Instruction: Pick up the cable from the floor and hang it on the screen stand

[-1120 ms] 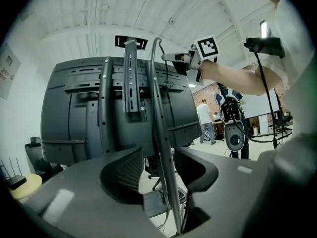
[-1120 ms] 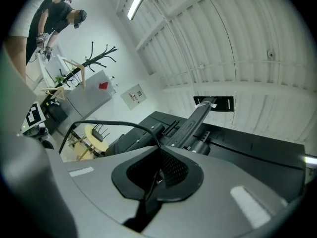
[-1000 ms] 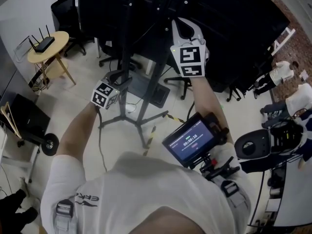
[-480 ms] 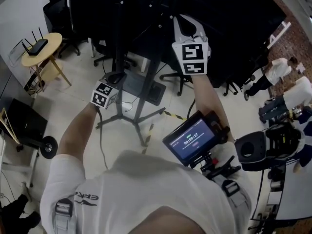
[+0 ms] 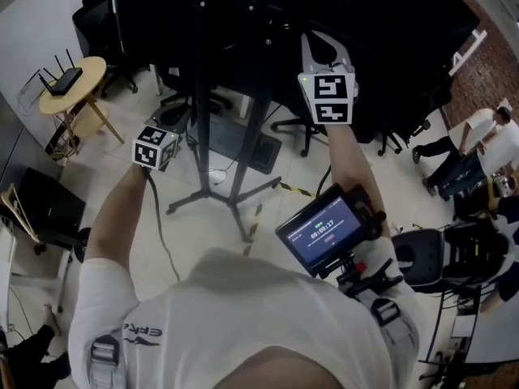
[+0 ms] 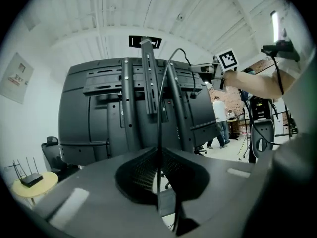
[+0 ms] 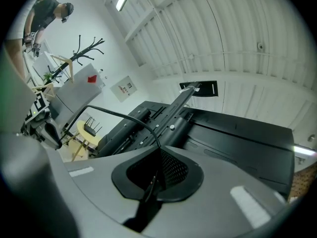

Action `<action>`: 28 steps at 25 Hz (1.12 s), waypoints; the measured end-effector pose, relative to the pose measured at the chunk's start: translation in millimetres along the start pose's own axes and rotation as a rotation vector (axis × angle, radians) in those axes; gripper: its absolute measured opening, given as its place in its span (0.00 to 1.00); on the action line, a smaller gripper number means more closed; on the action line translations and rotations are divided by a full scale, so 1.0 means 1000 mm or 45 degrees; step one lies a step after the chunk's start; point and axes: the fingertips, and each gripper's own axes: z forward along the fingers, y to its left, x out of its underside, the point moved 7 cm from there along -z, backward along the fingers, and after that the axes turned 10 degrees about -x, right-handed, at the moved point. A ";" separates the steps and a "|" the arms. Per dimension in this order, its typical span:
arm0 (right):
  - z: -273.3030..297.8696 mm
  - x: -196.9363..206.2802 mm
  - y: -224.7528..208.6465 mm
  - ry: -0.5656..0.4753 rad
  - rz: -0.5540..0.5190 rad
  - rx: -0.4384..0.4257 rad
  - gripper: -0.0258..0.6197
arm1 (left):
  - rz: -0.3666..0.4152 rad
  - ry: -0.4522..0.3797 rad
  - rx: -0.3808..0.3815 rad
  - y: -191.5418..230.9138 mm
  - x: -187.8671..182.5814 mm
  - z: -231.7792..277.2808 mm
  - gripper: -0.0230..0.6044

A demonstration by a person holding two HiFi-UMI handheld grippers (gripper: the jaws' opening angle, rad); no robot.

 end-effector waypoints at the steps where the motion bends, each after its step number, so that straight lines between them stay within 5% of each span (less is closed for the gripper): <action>1: -0.001 0.002 0.000 0.006 0.004 0.004 0.07 | 0.004 -0.005 -0.015 0.008 -0.007 -0.002 0.07; 13: -0.012 0.010 -0.019 0.064 0.048 0.075 0.07 | 0.035 -0.175 -0.216 0.092 -0.139 -0.012 0.06; 28: -0.032 0.018 -0.038 0.124 0.058 0.177 0.07 | 0.073 -0.256 -0.210 0.106 -0.208 0.010 0.05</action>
